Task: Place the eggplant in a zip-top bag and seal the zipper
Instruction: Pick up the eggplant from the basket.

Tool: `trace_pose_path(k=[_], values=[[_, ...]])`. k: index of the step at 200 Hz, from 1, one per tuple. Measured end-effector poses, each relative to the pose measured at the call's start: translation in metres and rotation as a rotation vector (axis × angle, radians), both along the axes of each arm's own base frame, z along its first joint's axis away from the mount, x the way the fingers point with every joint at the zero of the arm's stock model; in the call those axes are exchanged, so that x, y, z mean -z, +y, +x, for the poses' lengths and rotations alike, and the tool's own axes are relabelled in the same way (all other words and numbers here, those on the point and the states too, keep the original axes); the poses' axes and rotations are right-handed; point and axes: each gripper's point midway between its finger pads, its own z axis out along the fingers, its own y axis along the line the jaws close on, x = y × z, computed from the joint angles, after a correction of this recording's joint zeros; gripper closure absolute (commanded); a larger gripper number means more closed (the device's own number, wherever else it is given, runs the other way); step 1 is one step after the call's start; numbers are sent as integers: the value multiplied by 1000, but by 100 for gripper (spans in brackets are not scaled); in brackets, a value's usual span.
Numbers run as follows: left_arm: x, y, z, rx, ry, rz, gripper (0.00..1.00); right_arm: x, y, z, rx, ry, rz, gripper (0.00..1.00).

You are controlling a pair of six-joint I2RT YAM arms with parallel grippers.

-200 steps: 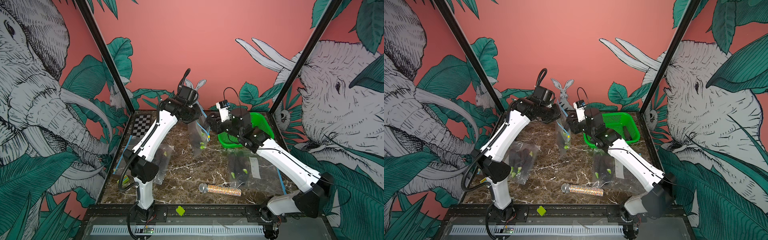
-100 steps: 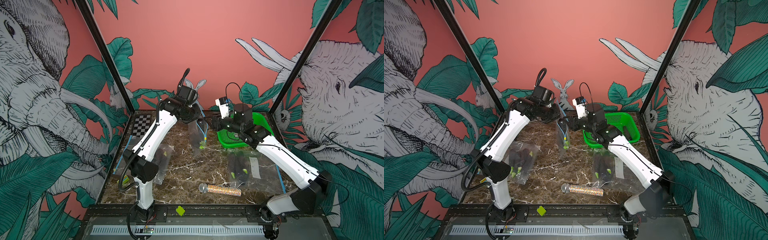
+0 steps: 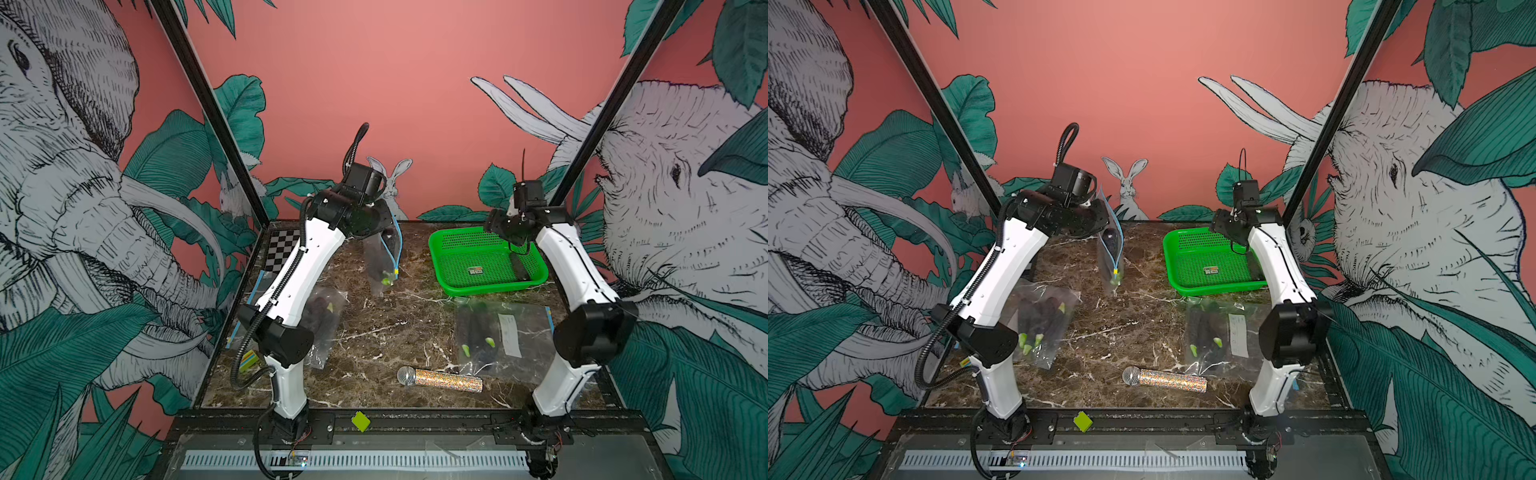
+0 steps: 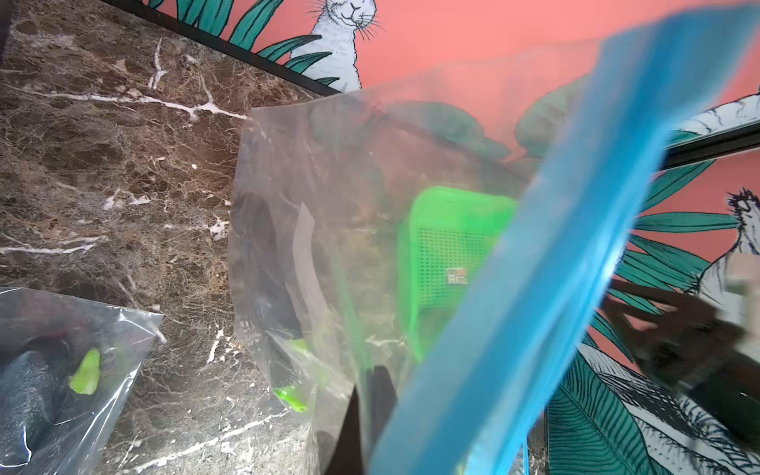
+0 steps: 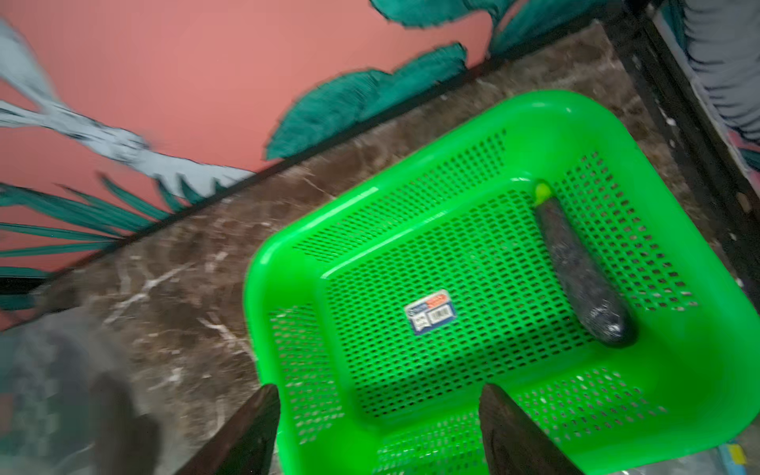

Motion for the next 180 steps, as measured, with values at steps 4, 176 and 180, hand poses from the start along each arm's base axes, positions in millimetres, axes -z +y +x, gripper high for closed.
trace_pose_path(k=[4,176,180], values=[[0,0,0,3,0,0,100,13,-3,1,-1,36,-22,29],[18,-4,-14,58,53,-6,100,145,-104,40,-75,352,-381,34],[18,-4,-15,59,53,-6,100,146,-105,40,-74,353,-378,34]])
